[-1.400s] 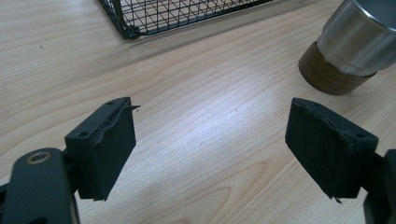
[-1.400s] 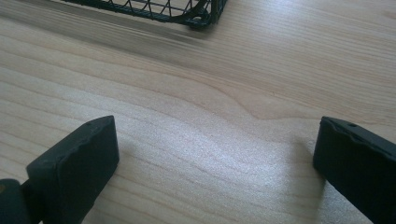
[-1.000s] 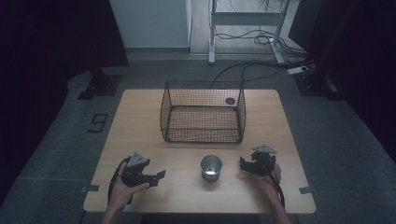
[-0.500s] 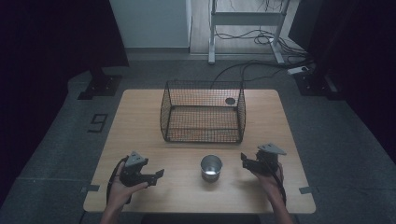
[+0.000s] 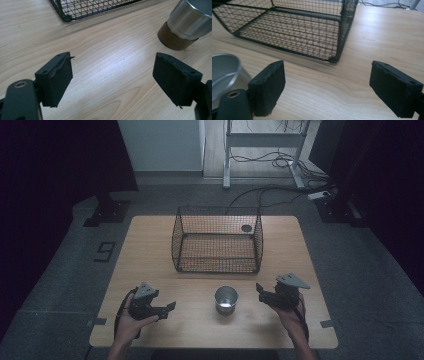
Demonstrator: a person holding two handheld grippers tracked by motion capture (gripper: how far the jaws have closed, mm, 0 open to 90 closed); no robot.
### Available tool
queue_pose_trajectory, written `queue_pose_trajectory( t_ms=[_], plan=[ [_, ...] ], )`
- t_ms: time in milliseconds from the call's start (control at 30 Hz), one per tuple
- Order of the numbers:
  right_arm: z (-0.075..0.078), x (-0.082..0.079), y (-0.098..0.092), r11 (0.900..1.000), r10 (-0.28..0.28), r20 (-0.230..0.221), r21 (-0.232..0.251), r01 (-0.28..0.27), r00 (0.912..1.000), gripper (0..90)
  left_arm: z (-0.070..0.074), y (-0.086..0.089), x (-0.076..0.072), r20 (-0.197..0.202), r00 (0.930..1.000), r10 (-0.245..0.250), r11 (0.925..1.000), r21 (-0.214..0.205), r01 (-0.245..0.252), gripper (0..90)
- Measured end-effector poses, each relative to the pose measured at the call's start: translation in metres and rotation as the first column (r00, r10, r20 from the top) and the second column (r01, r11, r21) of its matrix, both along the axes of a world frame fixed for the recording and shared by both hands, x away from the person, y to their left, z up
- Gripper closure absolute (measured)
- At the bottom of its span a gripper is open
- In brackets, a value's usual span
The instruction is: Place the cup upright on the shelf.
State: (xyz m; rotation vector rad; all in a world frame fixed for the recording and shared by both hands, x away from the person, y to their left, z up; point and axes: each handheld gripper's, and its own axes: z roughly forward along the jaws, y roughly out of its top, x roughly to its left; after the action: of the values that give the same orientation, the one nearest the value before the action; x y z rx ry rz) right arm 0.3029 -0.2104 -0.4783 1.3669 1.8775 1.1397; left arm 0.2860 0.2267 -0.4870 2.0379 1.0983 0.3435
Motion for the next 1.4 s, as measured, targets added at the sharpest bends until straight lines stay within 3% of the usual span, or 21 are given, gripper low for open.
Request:
queue_pose_trajectory(
  t_ms=[233, 533, 1133, 1400],
  plan=[
    [0.016, -0.014, 0.016, 0.9978, 0.065, 0.04, 0.008, -0.066, 0.9971, 12.9, 0.0, -0.002, 0.0, 0.0, 1.0, -0.007, 1.0, 0.0, 0.007, 16.4],
    [0.022, -0.022, 0.03, 0.9928, 0.119, 0.057, 0.008, -0.12, 0.9912, 12.8, 0.0, -0.002, -0.001, 0.002, 1.0, -0.004, 1.0, -0.002, 0.004, 16.4],
    [0.02, -0.025, 0.058, 0.9783, 0.206, 0.032, 0.021, -0.206, 0.9781, 12.0, -0.001, -0.006, -0.001, 0.0, 0.9999, -0.017, 0.9998, 0.007, 0.017, 16.4],
    [0.012, -0.022, 0.08, 0.9657, 0.259, -0.003, 0.012, -0.259, 0.9658, 10.0, -0.001, -0.007, -0.001, 0.001, 0.9998, -0.021, 0.9998, 0.005, 0.021, 16.3]
  ],
)
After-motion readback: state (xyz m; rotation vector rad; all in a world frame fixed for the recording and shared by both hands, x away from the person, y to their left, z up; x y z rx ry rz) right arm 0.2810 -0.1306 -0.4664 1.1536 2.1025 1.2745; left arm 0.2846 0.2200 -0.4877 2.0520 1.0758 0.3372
